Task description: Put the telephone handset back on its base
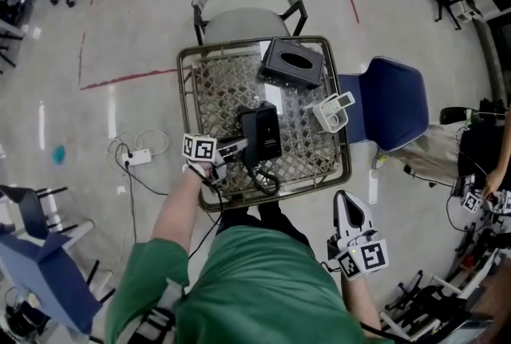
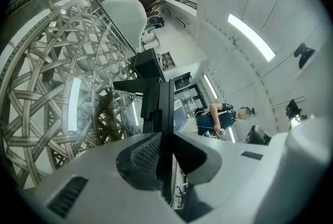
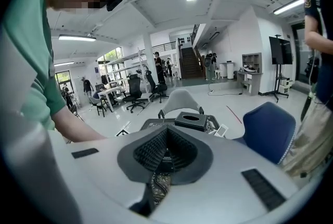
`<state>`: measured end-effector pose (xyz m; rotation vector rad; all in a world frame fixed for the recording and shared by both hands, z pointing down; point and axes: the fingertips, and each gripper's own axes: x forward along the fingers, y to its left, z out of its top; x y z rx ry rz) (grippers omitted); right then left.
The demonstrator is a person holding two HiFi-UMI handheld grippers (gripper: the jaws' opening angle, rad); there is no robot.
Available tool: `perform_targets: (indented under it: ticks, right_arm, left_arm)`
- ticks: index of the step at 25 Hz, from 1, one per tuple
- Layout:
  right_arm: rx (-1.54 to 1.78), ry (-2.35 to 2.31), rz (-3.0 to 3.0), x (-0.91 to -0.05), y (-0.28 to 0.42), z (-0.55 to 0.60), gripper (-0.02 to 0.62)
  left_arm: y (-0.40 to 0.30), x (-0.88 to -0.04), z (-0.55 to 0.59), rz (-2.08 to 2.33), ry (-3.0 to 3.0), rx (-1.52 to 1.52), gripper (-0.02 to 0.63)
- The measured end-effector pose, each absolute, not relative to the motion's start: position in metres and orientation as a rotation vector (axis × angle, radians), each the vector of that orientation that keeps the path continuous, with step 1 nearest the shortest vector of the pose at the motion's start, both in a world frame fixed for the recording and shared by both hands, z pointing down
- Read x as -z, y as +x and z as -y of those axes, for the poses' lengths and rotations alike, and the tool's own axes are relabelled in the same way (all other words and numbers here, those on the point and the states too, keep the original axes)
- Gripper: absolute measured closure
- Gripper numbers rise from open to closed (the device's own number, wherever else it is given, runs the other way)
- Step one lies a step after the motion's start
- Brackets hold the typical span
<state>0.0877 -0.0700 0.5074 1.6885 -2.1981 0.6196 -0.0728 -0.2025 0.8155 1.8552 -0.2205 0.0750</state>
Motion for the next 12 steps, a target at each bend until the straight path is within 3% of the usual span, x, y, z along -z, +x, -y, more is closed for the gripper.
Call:
perform_targets:
  ticks: [12]
  right_arm:
    - [-0.653,1.635,2.219,-0.513,0.087,0.067,0.58]
  left_arm:
    - [-0.068,-0.826,0.21,0.318,1.825,-0.047,0.526]
